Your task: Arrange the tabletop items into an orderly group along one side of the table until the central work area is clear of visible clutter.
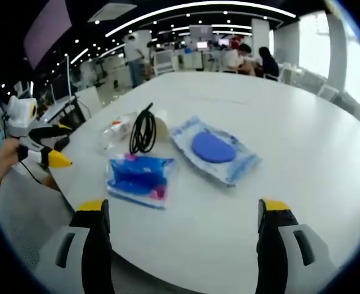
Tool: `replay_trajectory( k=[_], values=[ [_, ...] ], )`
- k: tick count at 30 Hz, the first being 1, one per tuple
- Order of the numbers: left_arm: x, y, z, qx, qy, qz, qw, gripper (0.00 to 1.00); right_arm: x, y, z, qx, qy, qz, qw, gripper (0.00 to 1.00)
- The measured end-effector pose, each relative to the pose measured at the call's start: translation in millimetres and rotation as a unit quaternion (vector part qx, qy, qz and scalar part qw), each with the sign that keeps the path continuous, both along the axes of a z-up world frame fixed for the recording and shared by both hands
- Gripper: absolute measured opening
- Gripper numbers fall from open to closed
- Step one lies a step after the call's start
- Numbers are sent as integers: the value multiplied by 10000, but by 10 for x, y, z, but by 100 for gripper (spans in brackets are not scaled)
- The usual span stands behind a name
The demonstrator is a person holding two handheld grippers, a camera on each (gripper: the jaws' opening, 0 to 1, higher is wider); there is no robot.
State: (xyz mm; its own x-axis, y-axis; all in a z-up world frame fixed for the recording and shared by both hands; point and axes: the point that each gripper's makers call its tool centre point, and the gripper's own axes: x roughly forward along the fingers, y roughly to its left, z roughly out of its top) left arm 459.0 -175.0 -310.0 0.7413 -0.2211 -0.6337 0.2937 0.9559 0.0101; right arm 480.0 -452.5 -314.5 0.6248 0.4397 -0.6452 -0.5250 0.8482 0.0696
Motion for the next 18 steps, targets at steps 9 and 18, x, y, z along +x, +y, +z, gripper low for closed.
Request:
replay_trajectory(
  k=[9,18],
  values=[
    [-7,-5,-8,34,18,-36,10000,96,0,17,14,32,-28,25,10000,99],
    [-8,-12,-13,57,28,-60,10000,96,-1,21,16,38,-35,27,10000,99]
  ],
)
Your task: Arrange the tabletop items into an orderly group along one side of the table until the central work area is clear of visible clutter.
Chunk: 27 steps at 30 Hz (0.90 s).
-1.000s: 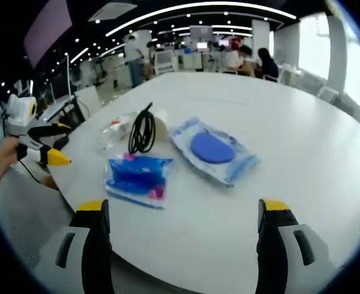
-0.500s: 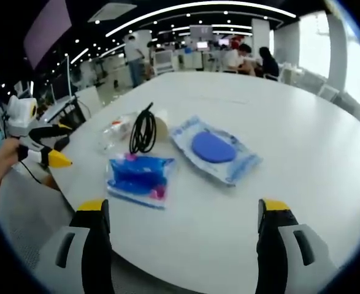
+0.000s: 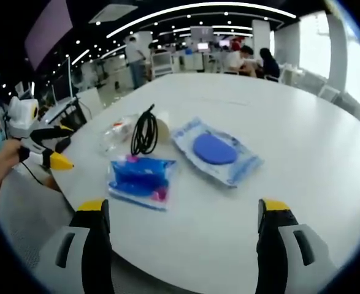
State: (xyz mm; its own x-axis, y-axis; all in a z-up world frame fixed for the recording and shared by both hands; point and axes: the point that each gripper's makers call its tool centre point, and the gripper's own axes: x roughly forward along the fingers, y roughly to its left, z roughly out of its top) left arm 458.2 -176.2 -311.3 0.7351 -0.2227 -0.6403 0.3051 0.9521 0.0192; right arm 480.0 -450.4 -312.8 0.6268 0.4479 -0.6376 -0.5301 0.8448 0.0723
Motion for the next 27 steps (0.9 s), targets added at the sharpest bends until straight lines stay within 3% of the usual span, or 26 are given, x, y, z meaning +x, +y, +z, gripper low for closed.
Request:
replay_trajectory(
  k=[27],
  values=[
    [162,60,153,43,25,-51,10000,93,-26,61,21,61,-19,139,9999,99]
  ],
)
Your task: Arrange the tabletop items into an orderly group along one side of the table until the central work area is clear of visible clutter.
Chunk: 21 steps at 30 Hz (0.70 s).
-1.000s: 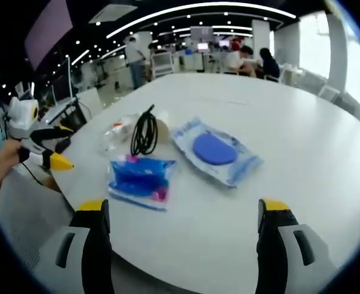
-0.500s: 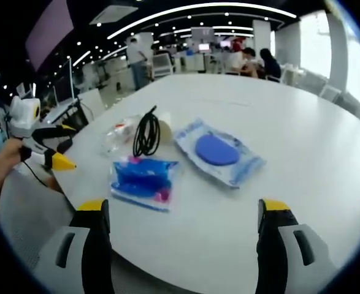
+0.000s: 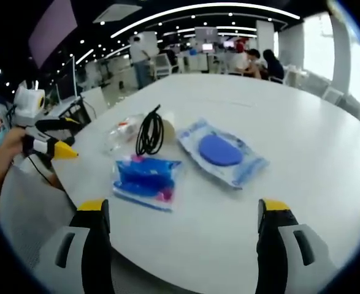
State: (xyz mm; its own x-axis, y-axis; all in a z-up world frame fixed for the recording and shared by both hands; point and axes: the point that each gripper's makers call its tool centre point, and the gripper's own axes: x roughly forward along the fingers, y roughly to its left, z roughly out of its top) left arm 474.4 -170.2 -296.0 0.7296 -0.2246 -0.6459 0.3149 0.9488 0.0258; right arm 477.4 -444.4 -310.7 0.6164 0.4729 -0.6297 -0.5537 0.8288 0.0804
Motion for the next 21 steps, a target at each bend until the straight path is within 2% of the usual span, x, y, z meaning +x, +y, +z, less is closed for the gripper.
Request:
replay_trajectory(
  k=[9,21],
  values=[
    [245,37,82,1,45,-12,10000,91,16,-28,16,31,-20,-69,10000,99],
    [625,44,14,91,265,-112,9995,87,-16,-5,-36,-55,78,24,10000,99]
  ],
)
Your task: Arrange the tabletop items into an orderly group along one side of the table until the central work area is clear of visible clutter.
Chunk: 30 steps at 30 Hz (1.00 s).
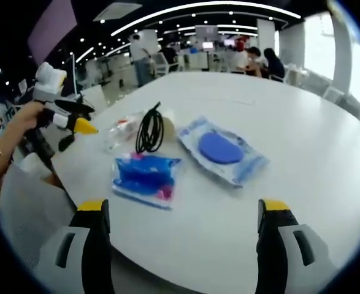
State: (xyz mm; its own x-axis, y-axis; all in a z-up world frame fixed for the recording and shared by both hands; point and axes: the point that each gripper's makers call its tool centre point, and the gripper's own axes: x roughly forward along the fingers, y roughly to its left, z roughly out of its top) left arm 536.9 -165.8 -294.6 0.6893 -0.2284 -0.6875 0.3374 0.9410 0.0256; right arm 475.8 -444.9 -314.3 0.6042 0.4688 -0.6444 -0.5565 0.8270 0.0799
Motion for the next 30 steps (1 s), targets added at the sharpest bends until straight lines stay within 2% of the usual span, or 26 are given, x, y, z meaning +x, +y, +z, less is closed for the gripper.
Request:
replay_trajectory(
  k=[8,10,13,15,22,30],
  values=[
    [247,86,-76,222,137,-45,9996,83,18,-42,-3,-9,21,-105,9999,98],
    [289,86,-101,205,192,-47,9996,81,25,-43,8,-12,-14,-108,9999,97],
    [324,72,-178,66,472,-9,9989,78,22,-45,-13,-22,34,-110,9999,97],
    [385,79,-201,68,463,-7,9989,77,21,-41,-20,-31,41,-99,9999,97],
    [514,117,-331,248,699,-28,9972,73,34,-43,-51,-122,34,-74,9999,98],
    [619,50,-450,472,945,-189,9942,65,43,-70,-59,-211,4,-85,9997,98]
  ],
)
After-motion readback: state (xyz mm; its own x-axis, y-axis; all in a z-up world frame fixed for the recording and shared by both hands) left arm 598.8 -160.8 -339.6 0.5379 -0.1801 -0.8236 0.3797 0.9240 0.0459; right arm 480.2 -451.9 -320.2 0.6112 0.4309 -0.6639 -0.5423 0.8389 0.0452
